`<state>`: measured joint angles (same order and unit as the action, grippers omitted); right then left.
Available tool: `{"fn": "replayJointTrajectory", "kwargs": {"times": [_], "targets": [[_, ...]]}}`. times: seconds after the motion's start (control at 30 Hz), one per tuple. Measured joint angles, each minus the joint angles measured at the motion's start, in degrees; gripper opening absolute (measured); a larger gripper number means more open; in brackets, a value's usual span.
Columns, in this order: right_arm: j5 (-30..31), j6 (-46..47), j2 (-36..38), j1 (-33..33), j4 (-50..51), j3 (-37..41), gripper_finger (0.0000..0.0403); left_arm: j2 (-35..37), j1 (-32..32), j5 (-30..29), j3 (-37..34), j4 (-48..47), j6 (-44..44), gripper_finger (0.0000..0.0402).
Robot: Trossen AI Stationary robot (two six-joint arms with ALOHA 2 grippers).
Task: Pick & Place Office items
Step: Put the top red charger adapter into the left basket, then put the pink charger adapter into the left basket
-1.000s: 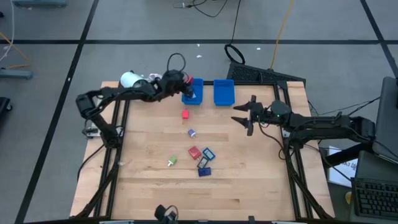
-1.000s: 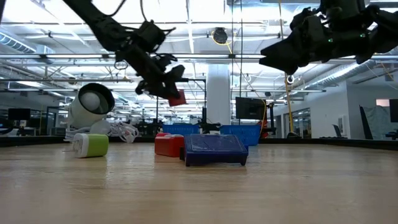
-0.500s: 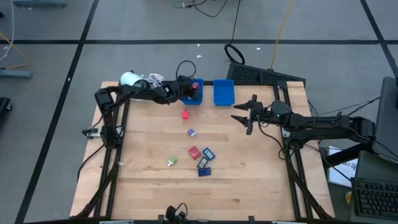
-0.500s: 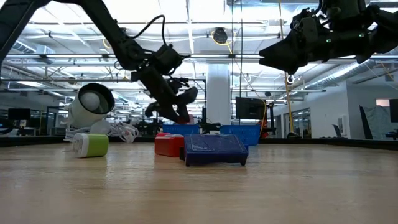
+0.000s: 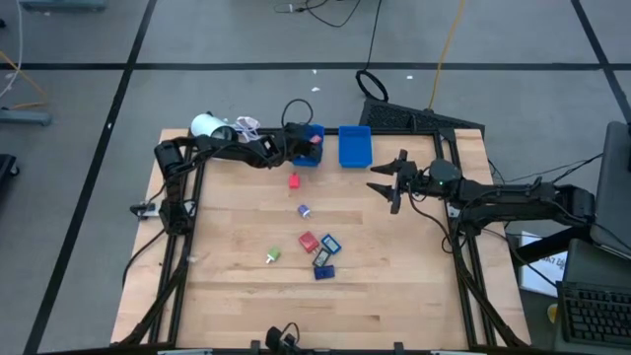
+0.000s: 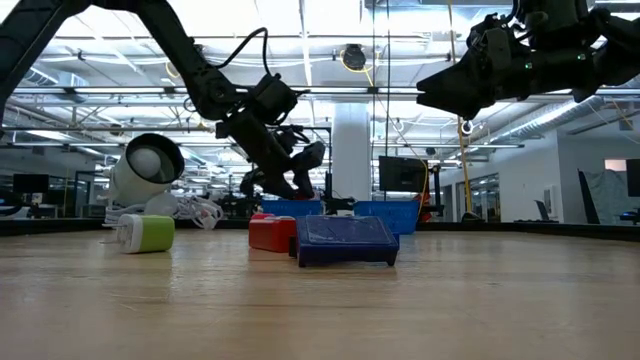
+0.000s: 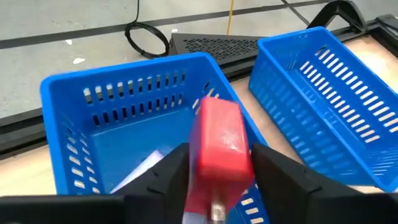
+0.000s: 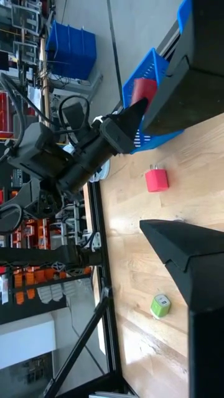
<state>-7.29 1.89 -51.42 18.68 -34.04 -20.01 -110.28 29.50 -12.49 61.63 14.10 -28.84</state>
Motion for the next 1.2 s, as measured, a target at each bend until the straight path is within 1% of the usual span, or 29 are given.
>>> {"fn": "replayJointTrajectory", "kwargs": {"times": [0.13, 0.27, 0.37, 0.47, 0.6, 0.7, 0.83, 0.93, 1.03, 1.2], "targets": [[0.0, 0.0, 0.0, 0.0, 0.0, 0.0, 0.0222, 0.0, 0.0, 0.0, 0.0, 0.1, 0.2, 0.0209], [0.0, 0.0, 0.0, 0.0, 0.0, 0.0, 0.0222, 0.0, 0.0, 0.0, 0.0, 1.2, 0.4, 0.0236], [0.0, 0.0, 0.0, 0.0, 0.0, 0.0, 0.0222, 0.2, 0.0, 0.2, 0.0, 2.6, 3.4, 0.0250], [0.0, 0.0, 0.0, 0.0, 0.0, 0.0, 0.0222, 2.1, 0.0, 1.0, 0.0, 2.6, 8.4, 0.0259], [0.0, 0.0, 0.0, 0.0, 0.1, 0.0, 0.0222, 7.2, -0.2, 2.5, 0.0, -1.4, 13.5, 0.0266], [0.0, 0.0, 0.0, 0.0, 0.2, 0.0, 0.0222, 12.8, -0.9, 3.3, 0.0, -7.2, 16.1, 0.0263], [0.0, 0.0, 0.0, 0.0, 0.2, 0.0, 0.0222, 19.2, -3.1, 3.5, 0.0, -17.3, 19.5, 0.0252], [0.0, 0.0, 0.0, 0.0, 0.2, 0.0, 0.0222, 22.7, -5.0, 3.5, 0.0, -24.6, 18.5, 0.0245], [0.0, 0.0, 0.0, 0.0, 0.2, 0.0, 0.0222, 24.4, -7.3, 3.5, -0.5, -29.7, 14.7, 0.0239], [0.0, 0.0, 0.0, 0.0, 0.0, -0.1, 0.0222, 23.7, -11.6, 3.7, -4.3, -30.4, 6.3, 0.0229]]}}
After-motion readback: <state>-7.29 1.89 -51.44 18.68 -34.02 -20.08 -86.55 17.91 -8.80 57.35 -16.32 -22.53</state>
